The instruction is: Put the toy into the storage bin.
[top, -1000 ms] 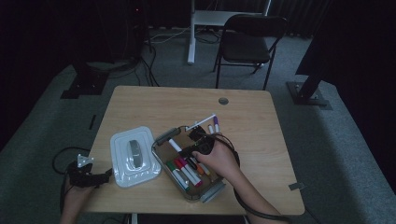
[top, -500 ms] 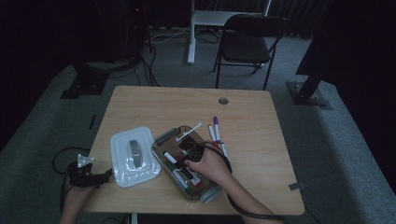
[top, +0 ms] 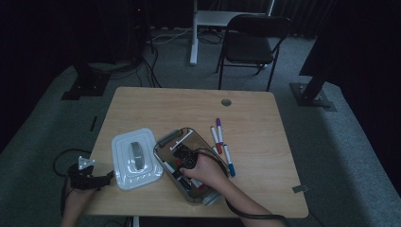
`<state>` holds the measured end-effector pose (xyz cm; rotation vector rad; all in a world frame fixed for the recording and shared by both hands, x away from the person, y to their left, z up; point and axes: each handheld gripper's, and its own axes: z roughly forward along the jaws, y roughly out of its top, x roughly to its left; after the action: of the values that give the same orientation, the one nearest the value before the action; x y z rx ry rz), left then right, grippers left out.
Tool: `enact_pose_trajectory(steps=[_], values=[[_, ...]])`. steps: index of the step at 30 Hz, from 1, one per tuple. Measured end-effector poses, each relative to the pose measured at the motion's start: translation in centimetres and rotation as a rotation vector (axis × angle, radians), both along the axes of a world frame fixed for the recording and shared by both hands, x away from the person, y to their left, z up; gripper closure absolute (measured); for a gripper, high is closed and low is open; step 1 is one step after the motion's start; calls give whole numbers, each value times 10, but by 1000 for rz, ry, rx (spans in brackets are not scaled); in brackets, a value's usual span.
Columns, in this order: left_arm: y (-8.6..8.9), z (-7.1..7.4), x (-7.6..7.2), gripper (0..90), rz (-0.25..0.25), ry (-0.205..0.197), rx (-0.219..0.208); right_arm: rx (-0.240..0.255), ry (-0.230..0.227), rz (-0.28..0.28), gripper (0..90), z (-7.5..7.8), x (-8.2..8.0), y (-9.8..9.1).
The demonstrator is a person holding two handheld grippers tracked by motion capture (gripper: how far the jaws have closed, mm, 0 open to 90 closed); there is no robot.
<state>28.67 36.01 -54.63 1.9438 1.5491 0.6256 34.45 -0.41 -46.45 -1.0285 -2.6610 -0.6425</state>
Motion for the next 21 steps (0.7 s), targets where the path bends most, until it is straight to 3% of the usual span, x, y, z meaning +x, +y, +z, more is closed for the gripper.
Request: enact_pose_trajectory(steps=[9,14,21], values=[[0,0,0,7,-1,0,0,-70,8,35,727,-8,1,6],[0,0,0,7,-1,0,0,-17,-31,22,708,4,1,-2],[0,0,0,7,-1,-1,0,79,-101,-32,693,43,4,-34]])
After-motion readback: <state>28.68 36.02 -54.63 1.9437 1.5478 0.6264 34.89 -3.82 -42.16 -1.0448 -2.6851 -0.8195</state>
